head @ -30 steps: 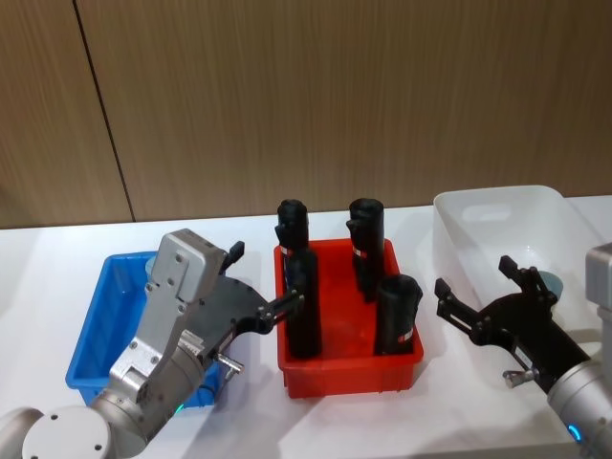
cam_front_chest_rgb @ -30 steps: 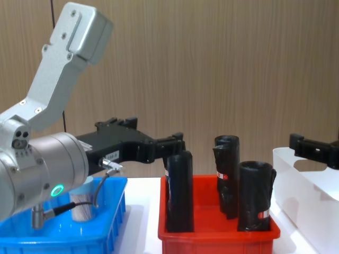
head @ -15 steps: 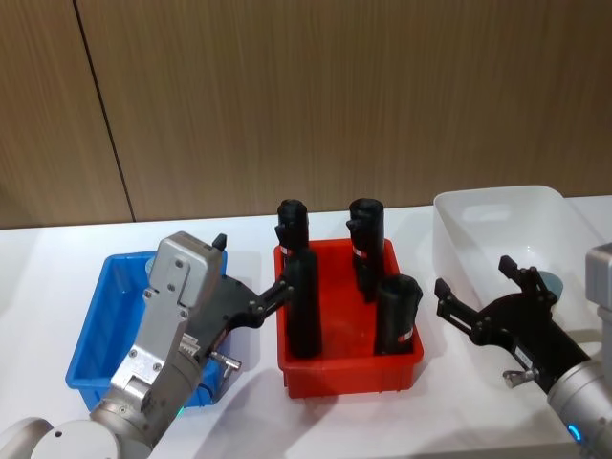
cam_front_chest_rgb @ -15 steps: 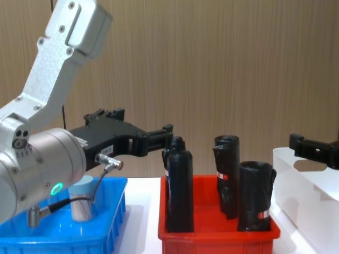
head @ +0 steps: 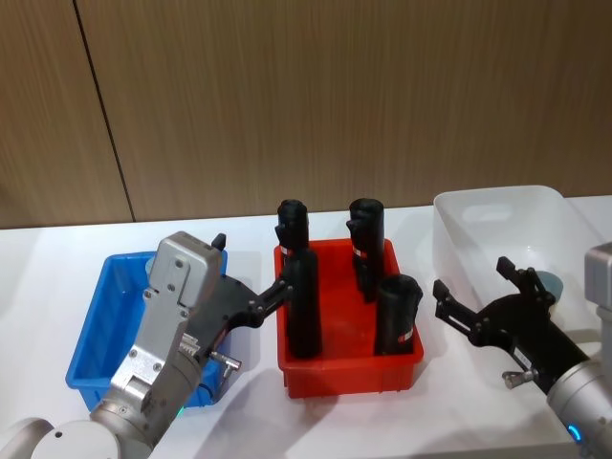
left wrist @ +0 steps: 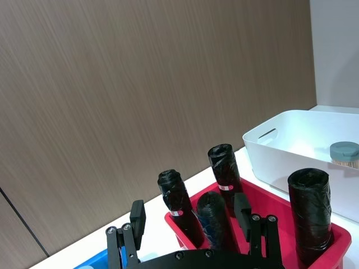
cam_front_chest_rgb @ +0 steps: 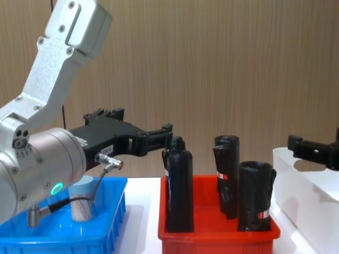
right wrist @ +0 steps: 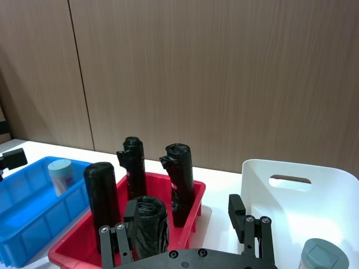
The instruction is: Pick the cotton swabs from the blue box and place them into the white box.
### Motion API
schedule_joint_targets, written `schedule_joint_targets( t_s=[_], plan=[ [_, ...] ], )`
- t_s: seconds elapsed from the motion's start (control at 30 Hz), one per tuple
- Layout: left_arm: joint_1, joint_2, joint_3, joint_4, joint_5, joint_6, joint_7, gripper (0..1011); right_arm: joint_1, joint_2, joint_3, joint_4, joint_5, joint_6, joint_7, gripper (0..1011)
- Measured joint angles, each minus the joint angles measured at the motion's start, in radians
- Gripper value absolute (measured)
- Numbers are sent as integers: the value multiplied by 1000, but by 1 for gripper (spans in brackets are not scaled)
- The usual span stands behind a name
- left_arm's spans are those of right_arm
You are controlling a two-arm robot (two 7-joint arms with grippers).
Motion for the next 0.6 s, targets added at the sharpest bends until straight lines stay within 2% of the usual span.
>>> schedule_joint_targets(
  t_s=[0.27,0.6],
  plan=[
    [0,0,-1,0,0,0,0,1003,13,5,4,11,11,25,46,1001],
    [0,0,-1,1,0,1,0,1003,51,7,7,49,18,73,142,1001]
  ],
)
